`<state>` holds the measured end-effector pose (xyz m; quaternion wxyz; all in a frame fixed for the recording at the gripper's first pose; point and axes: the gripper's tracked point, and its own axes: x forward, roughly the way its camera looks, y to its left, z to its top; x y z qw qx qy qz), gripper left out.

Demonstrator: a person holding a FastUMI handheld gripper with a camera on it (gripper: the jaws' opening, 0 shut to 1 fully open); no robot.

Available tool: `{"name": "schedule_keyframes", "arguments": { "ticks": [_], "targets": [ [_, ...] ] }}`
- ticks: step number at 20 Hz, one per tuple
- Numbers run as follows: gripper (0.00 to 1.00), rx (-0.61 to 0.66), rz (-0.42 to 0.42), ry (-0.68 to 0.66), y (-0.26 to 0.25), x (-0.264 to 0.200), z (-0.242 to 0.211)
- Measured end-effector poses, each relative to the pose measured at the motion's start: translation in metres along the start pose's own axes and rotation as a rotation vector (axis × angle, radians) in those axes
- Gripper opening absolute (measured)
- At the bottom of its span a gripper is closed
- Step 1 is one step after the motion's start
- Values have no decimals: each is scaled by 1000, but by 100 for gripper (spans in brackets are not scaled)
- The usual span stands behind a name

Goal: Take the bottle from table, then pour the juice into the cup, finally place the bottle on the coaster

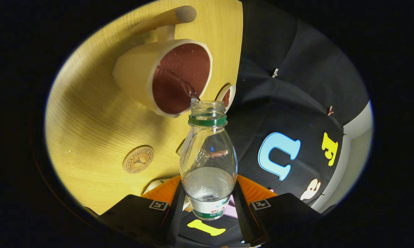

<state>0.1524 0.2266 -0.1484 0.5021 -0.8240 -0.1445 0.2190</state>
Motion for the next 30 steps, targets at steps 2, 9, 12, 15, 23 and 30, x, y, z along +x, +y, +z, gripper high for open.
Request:
{"name": "schedule_keyframes", "arguments": {
  "ticks": [2, 9, 12, 15, 23, 30],
  "targets": [
    [72, -22, -18, -9, -6, 1, 2],
    [72, -89, -37, -30, -11, 3, 5],
    [72, -150, -52, -58, -17, 4, 5],
    [72, -188, -79, -78, -28, 7, 5],
    [72, -226, -94, -100, -34, 4, 11],
    [72, -250, -102, -108, -39, 7, 10]
  ]
}}
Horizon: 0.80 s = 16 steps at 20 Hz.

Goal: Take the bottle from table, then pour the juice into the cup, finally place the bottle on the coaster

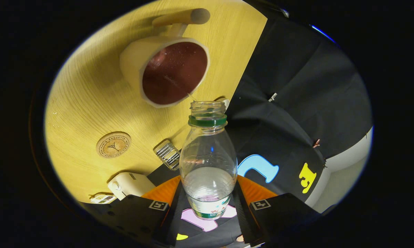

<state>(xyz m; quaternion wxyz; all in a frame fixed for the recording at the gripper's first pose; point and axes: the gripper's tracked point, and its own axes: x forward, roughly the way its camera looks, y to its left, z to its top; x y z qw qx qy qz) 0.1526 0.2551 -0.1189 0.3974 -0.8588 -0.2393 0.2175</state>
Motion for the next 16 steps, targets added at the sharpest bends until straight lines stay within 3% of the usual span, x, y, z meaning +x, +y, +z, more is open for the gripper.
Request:
{"name": "schedule_keyframes", "arguments": {
  "ticks": [11, 16],
  "targets": [
    [72, -4, 7, -11, 3, -4, 3],
    [72, 62, 26, -1, 5, -6, 4]
  ]
}}
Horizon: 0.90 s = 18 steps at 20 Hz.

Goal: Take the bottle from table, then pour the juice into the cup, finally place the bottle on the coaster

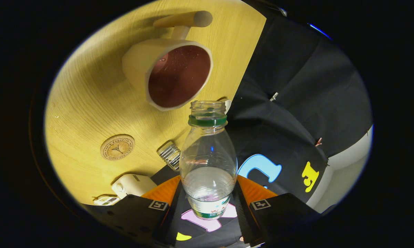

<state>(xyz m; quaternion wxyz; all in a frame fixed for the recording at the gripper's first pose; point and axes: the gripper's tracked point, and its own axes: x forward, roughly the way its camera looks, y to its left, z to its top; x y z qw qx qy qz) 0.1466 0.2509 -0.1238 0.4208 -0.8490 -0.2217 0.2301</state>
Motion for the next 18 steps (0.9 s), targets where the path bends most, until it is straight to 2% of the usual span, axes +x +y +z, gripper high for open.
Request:
{"name": "schedule_keyframes", "arguments": {
  "ticks": [6, 13, 18],
  "targets": [
    [72, 347, 53, 93, 5, -21, -17],
    [72, 896, 66, 170, -18, -47, -56],
    [72, 1321, 77, 172, -19, -57, -86]
  ]
}}
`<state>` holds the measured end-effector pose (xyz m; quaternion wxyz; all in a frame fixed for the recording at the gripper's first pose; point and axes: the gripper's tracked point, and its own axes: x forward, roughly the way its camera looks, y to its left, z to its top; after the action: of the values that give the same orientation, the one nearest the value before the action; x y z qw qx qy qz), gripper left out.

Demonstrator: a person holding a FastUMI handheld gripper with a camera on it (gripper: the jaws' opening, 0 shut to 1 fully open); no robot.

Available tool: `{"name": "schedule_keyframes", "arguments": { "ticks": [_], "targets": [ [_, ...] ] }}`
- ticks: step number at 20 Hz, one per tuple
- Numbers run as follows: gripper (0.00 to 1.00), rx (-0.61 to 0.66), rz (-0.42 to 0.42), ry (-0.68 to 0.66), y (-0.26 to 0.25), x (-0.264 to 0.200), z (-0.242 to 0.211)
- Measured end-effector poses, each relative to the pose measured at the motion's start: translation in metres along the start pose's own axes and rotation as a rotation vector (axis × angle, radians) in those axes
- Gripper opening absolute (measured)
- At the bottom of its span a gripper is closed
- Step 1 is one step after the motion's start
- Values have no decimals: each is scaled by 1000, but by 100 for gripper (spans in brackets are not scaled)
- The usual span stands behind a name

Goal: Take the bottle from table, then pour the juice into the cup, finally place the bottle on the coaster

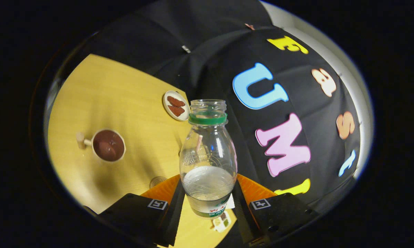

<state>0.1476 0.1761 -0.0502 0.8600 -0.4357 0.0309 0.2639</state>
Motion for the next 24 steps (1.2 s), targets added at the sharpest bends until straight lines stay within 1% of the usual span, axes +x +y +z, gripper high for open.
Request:
{"name": "schedule_keyframes", "arguments": {
  "ticks": [2, 4, 7, 12, 14, 17, 20, 24],
  "targets": [
    [72, 152, 21, -11, -7, -4, -4],
    [73, 273, 19, -32, -18, -2, -6],
    [73, 413, 22, -64, -26, 8, -16],
    [73, 666, 74, -106, -13, 26, -36],
    [73, 733, 94, -115, -3, 37, -44],
    [73, 794, 115, -129, 12, 55, -54],
    [73, 843, 111, -144, 25, 70, -65],
    [73, 941, 111, -114, 40, 92, -85]
  ]
}}
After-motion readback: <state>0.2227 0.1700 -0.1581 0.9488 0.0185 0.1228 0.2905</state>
